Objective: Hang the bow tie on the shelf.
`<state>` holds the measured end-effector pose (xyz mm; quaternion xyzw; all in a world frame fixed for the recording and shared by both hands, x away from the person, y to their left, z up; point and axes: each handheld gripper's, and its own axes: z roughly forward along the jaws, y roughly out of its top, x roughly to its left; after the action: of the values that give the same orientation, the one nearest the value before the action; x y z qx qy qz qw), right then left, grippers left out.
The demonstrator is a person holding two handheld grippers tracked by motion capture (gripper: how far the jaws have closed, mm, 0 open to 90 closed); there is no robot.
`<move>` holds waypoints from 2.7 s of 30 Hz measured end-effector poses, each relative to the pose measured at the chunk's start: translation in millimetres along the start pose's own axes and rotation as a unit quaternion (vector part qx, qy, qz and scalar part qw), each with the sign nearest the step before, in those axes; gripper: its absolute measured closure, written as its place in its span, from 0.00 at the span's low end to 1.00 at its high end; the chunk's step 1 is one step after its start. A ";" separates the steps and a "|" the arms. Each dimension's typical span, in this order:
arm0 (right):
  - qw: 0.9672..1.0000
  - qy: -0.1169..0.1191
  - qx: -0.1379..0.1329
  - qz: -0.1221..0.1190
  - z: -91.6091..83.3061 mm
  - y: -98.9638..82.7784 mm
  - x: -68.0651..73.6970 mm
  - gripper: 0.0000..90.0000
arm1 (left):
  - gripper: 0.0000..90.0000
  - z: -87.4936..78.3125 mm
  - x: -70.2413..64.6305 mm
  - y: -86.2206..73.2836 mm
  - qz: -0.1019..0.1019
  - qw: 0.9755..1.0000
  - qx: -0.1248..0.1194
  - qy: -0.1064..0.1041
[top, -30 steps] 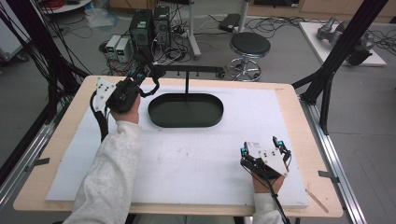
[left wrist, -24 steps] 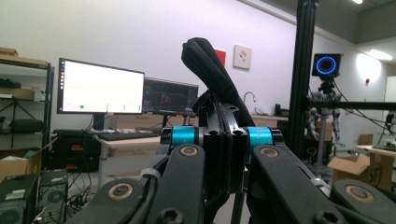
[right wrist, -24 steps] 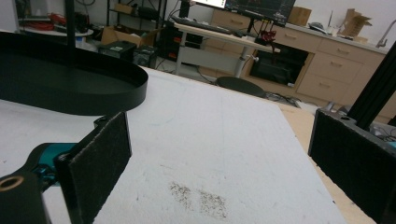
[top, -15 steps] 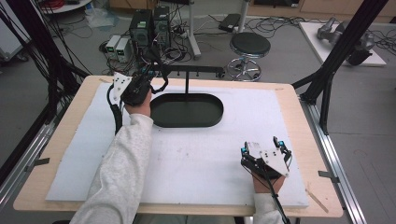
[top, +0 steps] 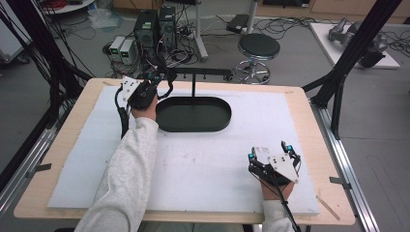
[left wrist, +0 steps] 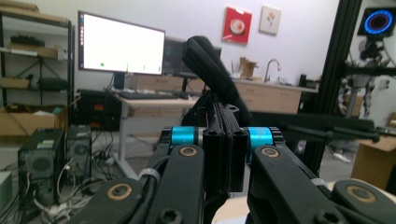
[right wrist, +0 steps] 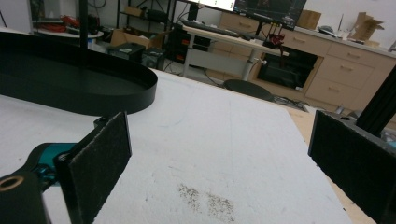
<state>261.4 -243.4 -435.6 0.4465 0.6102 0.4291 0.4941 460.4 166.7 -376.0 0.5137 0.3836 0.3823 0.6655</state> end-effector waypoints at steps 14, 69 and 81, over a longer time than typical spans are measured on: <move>1.000 -0.001 0.000 -0.004 0.0 0.0 0.0 0.06 | 0.77 -7.6 5.9 -1.3 0.032 0.999 0.016 0.018; 1.000 -0.021 0.008 0.001 1.1 -0.5 -1.2 0.05 | 0.10 -180.3 56.3 88.5 0.131 0.990 -0.035 0.049; 1.000 -0.022 0.010 0.003 1.3 -0.5 -1.2 0.06 | 0.07 -229.9 48.9 51.5 0.055 0.994 -0.025 0.093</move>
<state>262.7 -244.6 -436.1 0.4625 0.6021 0.4148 0.5015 267.1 309.9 -372.3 0.4794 0.4059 0.4737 0.6173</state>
